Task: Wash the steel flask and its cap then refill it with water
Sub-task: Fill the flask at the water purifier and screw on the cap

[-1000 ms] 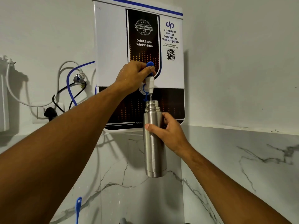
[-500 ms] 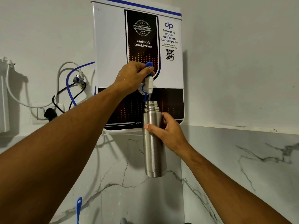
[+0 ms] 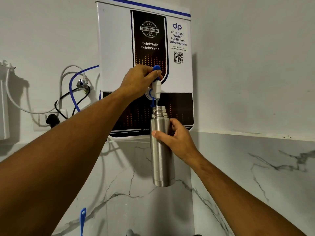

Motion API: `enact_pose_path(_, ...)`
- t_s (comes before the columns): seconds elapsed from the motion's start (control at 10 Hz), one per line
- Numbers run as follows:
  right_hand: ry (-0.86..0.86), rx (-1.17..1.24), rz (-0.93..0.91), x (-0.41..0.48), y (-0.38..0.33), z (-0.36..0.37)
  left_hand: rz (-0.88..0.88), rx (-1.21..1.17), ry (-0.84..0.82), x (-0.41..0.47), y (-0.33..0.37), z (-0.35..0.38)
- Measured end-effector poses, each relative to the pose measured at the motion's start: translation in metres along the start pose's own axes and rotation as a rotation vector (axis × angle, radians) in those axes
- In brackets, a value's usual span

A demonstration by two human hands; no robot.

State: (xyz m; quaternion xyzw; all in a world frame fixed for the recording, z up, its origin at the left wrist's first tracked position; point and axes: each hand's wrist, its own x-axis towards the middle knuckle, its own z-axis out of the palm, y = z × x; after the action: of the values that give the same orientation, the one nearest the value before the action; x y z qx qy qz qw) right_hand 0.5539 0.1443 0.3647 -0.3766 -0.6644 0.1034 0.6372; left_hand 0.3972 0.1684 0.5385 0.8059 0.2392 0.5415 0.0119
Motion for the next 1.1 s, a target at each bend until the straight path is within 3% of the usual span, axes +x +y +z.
enact_pose_path(1.1,0.008,0.023,-0.017,-0.0015,-0.0014,0.0010,-0.007,-0.004,0.004,-0.0004,0.0011,0.0011)
